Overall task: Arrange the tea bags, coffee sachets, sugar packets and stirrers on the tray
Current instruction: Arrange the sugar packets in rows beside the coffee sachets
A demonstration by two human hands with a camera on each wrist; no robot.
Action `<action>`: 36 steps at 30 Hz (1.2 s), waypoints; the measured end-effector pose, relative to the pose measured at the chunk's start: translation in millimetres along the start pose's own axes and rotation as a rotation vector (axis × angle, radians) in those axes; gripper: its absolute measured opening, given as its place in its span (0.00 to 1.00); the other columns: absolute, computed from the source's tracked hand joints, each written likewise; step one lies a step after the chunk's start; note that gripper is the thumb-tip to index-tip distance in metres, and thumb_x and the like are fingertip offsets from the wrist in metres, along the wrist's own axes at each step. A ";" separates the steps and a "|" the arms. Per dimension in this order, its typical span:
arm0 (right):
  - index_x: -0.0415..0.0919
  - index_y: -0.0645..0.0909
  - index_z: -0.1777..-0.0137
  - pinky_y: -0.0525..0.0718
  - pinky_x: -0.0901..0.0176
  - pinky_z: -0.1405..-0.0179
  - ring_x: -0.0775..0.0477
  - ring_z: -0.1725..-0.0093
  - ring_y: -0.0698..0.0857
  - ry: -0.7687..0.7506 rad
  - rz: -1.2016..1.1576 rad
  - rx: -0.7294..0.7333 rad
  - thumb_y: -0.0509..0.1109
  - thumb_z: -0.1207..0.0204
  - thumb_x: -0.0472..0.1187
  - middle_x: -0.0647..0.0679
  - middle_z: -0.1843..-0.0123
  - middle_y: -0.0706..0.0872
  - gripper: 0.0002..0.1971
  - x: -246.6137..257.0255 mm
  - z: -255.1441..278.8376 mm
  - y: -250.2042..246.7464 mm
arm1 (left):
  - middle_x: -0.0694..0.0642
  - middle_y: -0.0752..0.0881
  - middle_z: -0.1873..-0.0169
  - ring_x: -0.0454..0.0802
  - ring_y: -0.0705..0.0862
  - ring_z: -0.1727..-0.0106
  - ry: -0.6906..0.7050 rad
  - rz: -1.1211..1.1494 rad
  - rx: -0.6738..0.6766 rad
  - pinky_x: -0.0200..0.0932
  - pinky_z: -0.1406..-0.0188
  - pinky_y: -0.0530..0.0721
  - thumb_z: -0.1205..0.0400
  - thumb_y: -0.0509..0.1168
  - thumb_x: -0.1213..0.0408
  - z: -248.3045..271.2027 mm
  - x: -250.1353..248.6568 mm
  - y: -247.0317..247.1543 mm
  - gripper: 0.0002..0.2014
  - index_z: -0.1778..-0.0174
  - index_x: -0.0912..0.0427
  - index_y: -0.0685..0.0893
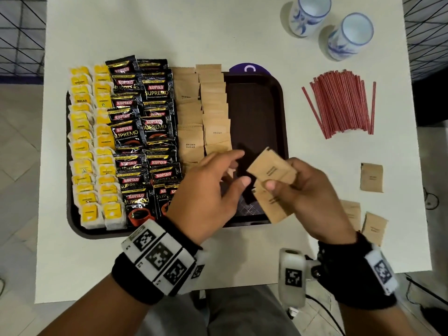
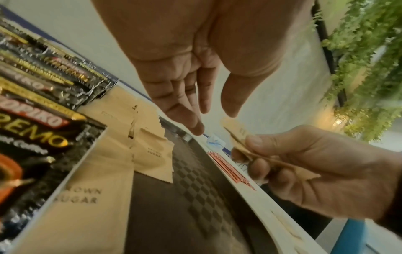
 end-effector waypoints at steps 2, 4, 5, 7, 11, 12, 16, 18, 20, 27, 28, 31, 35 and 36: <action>0.47 0.84 0.54 0.88 0.41 0.58 0.46 0.59 0.90 0.001 -0.032 0.075 0.78 0.25 0.35 0.44 0.59 0.92 0.07 -0.7 -1.4 20.6 | 0.43 0.86 0.45 0.36 0.83 0.49 -0.064 0.100 -0.009 0.27 0.51 0.80 0.20 0.71 0.59 -2.5 2.1 -0.1 0.21 0.30 0.50 0.81; 0.45 0.84 0.54 0.88 0.46 0.62 0.47 0.62 0.89 0.025 -0.060 0.113 0.79 0.25 0.34 0.44 0.61 0.91 0.07 -2.7 -3.4 33.6 | 0.44 0.88 0.49 0.36 0.85 0.49 -0.109 0.180 -0.045 0.32 0.49 0.84 0.20 0.72 0.62 -4.0 7.8 -2.2 0.16 0.36 0.51 0.85; 0.44 0.84 0.54 0.87 0.49 0.64 0.49 0.63 0.89 0.030 -0.073 0.123 0.78 0.25 0.33 0.45 0.62 0.91 0.07 -2.7 -3.8 38.3 | 0.43 0.89 0.51 0.35 0.86 0.50 -0.130 0.185 -0.059 0.33 0.50 0.85 0.21 0.72 0.63 -4.6 11.3 -3.6 0.13 0.40 0.51 0.87; 0.43 0.84 0.53 0.87 0.50 0.62 0.48 0.62 0.89 0.034 -0.096 0.129 0.78 0.24 0.33 0.44 0.61 0.91 0.06 -3.2 -4.1 43.6 | 0.41 0.89 0.56 0.34 0.87 0.53 -0.173 0.167 -0.076 0.32 0.55 0.85 0.21 0.73 0.62 -5.1 17.4 -6.4 0.08 0.47 0.51 0.87; 0.45 0.85 0.52 0.85 0.49 0.58 0.47 0.60 0.88 0.037 -0.093 0.091 0.75 0.21 0.34 0.40 0.57 0.91 0.05 -4.2 -6.5 40.0 | 0.43 0.89 0.60 0.36 0.87 0.57 -0.209 0.166 -0.089 0.33 0.57 0.85 0.23 0.74 0.61 -7.5 26.4 -11.0 0.06 0.52 0.54 0.87; 0.45 0.85 0.51 0.86 0.50 0.58 0.47 0.60 0.88 0.039 -0.092 0.081 0.74 0.21 0.34 0.41 0.56 0.91 0.05 -4.6 -7.6 39.2 | 0.44 0.89 0.60 0.36 0.88 0.57 -0.209 0.172 -0.088 0.32 0.57 0.85 0.23 0.75 0.62 -7.7 27.0 -11.8 0.06 0.52 0.54 0.87; 0.44 0.86 0.49 0.88 0.43 0.55 0.44 0.58 0.90 0.045 -0.092 0.068 0.75 0.21 0.34 0.43 0.55 0.92 0.05 -6.1 -11.7 39.2 | 0.45 0.87 0.60 0.32 0.87 0.57 -0.221 0.189 -0.059 0.26 0.60 0.83 0.23 0.75 0.66 -8.6 27.7 -12.4 0.11 0.46 0.52 0.86; 0.45 0.86 0.49 0.88 0.38 0.53 0.38 0.55 0.90 0.041 -0.089 0.047 0.76 0.22 0.35 0.42 0.55 0.92 0.05 -7.0 -13.4 37.6 | 0.45 0.84 0.58 0.33 0.87 0.57 -0.224 0.211 0.002 0.27 0.61 0.83 0.23 0.74 0.70 -8.4 27.9 -11.1 0.21 0.37 0.48 0.83; 0.45 0.85 0.50 0.89 0.40 0.54 0.41 0.55 0.90 0.033 -0.088 0.031 0.76 0.22 0.35 0.44 0.55 0.92 0.05 -7.4 -15.1 35.4 | 0.45 0.83 0.56 0.41 0.88 0.59 -0.207 0.224 0.095 0.37 0.61 0.87 0.24 0.73 0.72 -8.1 28.3 -7.5 0.29 0.31 0.41 0.78; 0.47 0.85 0.52 0.85 0.49 0.61 0.54 0.62 0.86 0.051 -0.091 0.027 0.69 0.18 0.32 0.53 0.64 0.88 0.08 -8.3 -18.3 31.0 | 0.37 0.86 0.47 0.36 0.85 0.51 -0.209 0.172 0.092 0.37 0.55 0.86 0.23 0.67 0.76 -6.8 28.4 -14.7 0.23 0.42 0.40 0.86; 0.47 0.85 0.52 0.82 0.54 0.62 0.57 0.64 0.85 0.083 -0.108 0.032 0.67 0.18 0.30 0.56 0.65 0.88 0.11 -11.2 -18.9 29.3 | 0.37 0.87 0.52 0.38 0.85 0.56 -0.237 0.190 0.055 0.42 0.59 0.87 0.22 0.67 0.74 -7.3 30.8 -18.1 0.20 0.46 0.42 0.87; 0.49 0.85 0.50 0.82 0.59 0.64 0.59 0.62 0.87 0.142 -0.155 0.059 0.63 0.18 0.27 0.55 0.59 0.90 0.16 -17.6 -18.2 25.7 | 0.42 0.87 0.62 0.45 0.86 0.62 -0.258 0.215 -0.049 0.52 0.66 0.89 0.20 0.68 0.70 -9.8 30.5 -28.8 0.09 0.52 0.50 0.88; 0.49 0.83 0.41 0.89 0.46 0.46 0.49 0.44 0.90 0.103 -0.117 0.040 0.67 0.17 0.29 0.50 0.46 0.92 0.14 -20.5 -15.9 19.5 | 0.41 0.88 0.60 0.40 0.87 0.61 -0.229 0.096 -0.132 0.37 0.64 0.87 0.22 0.71 0.66 -17.5 29.5 -44.3 0.05 0.58 0.51 0.85; 0.47 0.83 0.40 0.89 0.47 0.45 0.50 0.44 0.90 0.097 -0.111 0.032 0.68 0.17 0.29 0.50 0.45 0.92 0.14 -20.7 -15.6 18.1 | 0.42 0.88 0.61 0.42 0.87 0.62 -0.228 0.067 -0.136 0.42 0.64 0.87 0.23 0.72 0.66 -19.9 30.1 -47.1 0.05 0.59 0.50 0.85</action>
Point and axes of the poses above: each hand's wrist, its own z-axis away from the middle knuckle, its own y-axis out of the palm, x = y × z, the point moved 5 cm from there along -z, towards the middle knuckle
